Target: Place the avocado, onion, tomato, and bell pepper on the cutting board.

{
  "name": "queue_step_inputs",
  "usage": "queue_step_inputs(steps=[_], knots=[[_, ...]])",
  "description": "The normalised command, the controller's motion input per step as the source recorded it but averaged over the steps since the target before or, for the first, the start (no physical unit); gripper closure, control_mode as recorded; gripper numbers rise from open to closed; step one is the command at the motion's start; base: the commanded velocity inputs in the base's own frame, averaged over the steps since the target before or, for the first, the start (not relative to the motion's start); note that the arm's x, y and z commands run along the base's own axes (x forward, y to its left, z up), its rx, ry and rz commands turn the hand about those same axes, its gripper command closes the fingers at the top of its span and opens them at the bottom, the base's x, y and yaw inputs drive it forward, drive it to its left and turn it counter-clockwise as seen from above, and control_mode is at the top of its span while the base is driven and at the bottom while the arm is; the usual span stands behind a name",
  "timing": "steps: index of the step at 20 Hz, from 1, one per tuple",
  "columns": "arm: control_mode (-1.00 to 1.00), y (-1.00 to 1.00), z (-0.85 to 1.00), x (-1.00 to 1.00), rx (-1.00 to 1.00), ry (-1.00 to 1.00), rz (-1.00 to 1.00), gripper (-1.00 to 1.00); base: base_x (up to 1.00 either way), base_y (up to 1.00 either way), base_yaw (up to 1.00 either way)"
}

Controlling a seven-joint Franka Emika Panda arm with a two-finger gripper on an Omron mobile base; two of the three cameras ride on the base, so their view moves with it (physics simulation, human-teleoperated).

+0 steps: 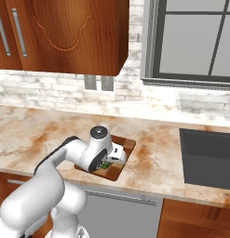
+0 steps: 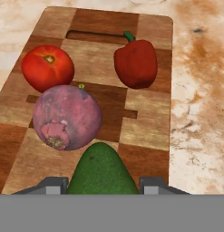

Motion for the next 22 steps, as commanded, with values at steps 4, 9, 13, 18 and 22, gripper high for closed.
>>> queue_step_inputs(steps=[4,9,13,18,22], knots=[[-1.00,0.00,-0.37,0.08,0.00,0.00,0.02,1.00,0.00,0.00,0.00],[-1.00,0.00,-0.34,0.00,0.00,0.00,0.02,1.00,0.00,0.00,0.00],[-1.00,0.00,-0.23,0.00,0.00,0.00,0.04,1.00,0.00,0.00,0.00],[-1.00,0.02,-0.23,0.00,0.00,0.00,0.04,1.00,0.00,0.00,0.00],[-1.00,0.04,-0.21,0.00,0.00,0.00,0.04,1.00,0.00,0.00,0.00]])
